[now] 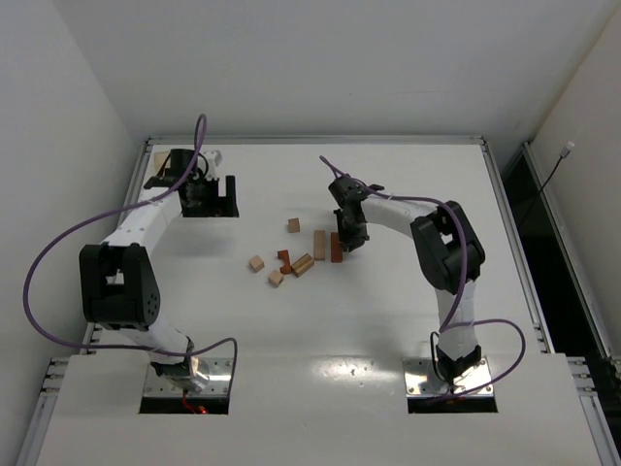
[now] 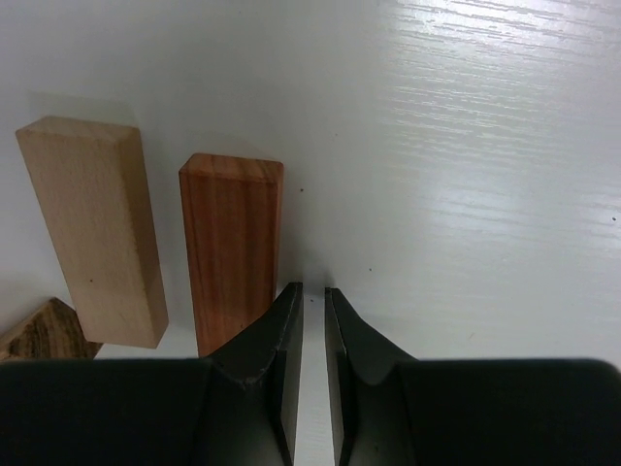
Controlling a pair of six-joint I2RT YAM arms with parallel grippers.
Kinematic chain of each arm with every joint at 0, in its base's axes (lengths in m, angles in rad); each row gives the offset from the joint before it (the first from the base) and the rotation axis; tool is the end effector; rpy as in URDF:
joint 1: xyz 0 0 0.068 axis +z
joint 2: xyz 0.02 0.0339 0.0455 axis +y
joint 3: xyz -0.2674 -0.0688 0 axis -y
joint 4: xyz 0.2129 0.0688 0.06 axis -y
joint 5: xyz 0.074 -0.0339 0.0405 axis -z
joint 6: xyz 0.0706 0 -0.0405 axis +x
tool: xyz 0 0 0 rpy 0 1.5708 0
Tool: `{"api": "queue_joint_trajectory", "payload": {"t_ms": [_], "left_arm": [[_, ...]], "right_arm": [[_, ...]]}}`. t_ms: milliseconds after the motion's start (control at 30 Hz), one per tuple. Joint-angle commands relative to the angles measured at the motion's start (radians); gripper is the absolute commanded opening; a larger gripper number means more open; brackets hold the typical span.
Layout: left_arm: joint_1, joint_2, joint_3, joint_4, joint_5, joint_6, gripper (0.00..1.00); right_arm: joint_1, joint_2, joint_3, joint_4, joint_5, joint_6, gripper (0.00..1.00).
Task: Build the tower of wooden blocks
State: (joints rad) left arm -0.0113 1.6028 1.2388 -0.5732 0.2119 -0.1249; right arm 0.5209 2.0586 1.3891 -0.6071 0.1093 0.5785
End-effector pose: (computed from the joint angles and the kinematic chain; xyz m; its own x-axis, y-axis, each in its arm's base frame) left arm 0.3334 -0.0186 0.2458 -0.8165 -0.1126 -0.5663 0.0341 0.9697 -0.2419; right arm 0.3432 0.1881 0.1267 -0.9505 0.0812 -0.2999 0.0627 0.9955 0.0711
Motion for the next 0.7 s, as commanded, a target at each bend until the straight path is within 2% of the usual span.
{"api": "queue_joint_trajectory", "payload": {"t_ms": [0, 667], "left_arm": [[0.01, 0.0, 0.001, 0.027, -0.002, -0.005, 0.89], [0.019, 0.019, 0.01, 0.027, -0.002, 0.004, 0.89]], "right_arm": [[0.005, 0.012, 0.051, 0.0, 0.009, 0.017, 0.12], [0.014, 0.049, 0.09, -0.019, -0.03, 0.017, 0.12]]}}
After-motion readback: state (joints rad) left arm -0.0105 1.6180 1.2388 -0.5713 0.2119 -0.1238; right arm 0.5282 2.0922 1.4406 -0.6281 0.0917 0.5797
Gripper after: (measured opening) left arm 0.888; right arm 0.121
